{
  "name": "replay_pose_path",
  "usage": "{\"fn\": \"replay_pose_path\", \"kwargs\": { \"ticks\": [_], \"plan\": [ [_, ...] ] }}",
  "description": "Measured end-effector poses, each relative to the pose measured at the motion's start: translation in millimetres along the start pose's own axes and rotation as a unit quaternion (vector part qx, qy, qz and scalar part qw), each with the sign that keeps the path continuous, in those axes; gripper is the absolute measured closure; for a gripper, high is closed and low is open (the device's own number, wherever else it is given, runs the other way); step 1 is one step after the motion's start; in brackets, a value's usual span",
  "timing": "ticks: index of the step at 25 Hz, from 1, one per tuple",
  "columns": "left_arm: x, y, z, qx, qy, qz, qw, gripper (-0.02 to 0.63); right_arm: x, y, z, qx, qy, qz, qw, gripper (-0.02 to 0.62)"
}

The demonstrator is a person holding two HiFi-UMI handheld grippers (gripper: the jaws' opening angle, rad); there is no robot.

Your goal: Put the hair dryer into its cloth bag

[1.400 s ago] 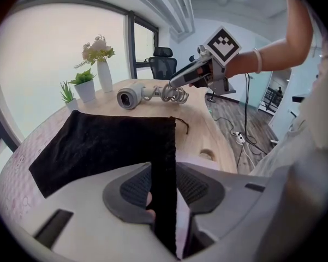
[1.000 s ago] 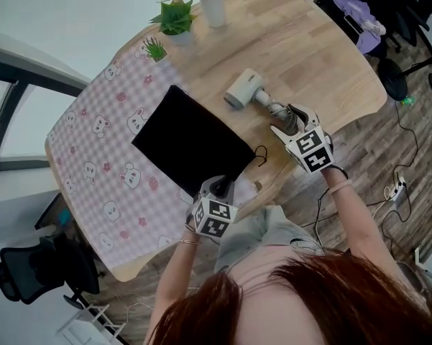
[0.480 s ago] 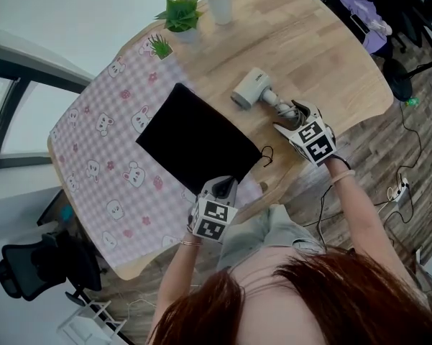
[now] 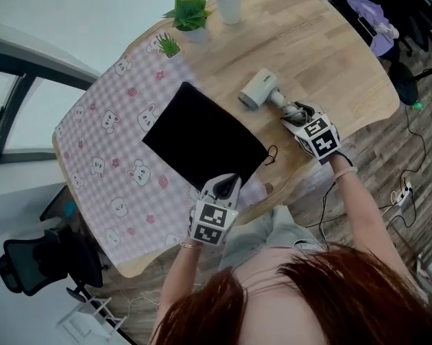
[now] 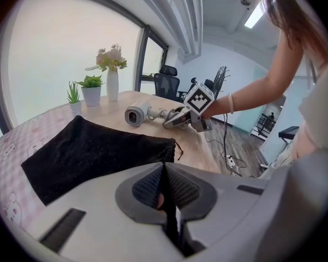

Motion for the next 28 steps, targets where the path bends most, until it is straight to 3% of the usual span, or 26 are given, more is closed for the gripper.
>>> {"fn": "replay_pose_path", "kwargs": {
  "ticks": [12, 28],
  "plan": [
    [24, -8, -12, 0.014, 0.042, -0.014, 0.9989, 0.589, 3, -4, -9, -0.034, 0.018, -0.022, 0.999, 0.348],
    [52, -9, -28, 0.056, 0.078, -0.002, 0.9954, 0.589, 0, -18, -53, -0.031, 0.060, 0.029, 0.997, 0.353]
  ]
}}
Point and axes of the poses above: the fingertips, and each gripper's own axes: z forward along the fingers, y to its right, x out of its top, the point moved 6 cm from there along -z, backward along the fingers, and after that the axes turned 3 degrees about y, right-handed, at the moved point
